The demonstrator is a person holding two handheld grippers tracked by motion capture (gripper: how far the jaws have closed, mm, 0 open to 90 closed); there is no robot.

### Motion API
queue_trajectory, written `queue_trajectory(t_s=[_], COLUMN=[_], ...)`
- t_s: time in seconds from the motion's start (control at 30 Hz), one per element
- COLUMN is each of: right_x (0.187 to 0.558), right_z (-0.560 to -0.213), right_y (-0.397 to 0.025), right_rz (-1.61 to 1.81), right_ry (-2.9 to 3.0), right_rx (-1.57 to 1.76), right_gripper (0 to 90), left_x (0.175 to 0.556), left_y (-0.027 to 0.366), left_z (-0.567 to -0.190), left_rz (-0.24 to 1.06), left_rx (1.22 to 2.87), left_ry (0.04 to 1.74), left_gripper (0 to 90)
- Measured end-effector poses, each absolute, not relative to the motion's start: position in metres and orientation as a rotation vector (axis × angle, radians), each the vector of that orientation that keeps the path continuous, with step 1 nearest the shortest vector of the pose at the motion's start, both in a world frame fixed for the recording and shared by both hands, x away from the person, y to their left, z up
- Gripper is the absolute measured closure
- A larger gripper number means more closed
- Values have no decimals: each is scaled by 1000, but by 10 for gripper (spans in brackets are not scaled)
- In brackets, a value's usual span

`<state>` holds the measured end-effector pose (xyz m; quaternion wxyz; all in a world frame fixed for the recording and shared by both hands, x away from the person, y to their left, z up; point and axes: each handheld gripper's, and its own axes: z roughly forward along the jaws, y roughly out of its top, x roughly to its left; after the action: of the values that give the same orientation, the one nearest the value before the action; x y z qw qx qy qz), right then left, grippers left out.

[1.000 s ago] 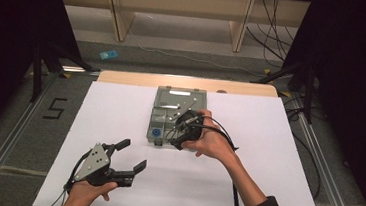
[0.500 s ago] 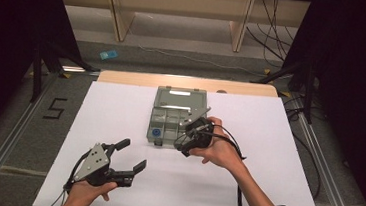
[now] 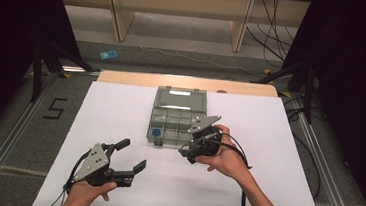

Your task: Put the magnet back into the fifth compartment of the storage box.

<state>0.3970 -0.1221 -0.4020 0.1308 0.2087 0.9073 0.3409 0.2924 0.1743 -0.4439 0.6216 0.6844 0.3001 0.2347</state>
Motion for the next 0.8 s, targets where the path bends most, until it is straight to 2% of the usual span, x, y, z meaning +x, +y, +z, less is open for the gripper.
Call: queue_trajectory(t_s=[0.8], right_x=[375], right_z=[-415], right_y=[-153], right_rz=[1071], right_ry=[2585], right_rx=[670], right_gripper=[242], left_x=[292], left_y=[175], left_z=[-443], left_rz=[543], left_rx=[1574], left_ry=[690], left_gripper=[159])
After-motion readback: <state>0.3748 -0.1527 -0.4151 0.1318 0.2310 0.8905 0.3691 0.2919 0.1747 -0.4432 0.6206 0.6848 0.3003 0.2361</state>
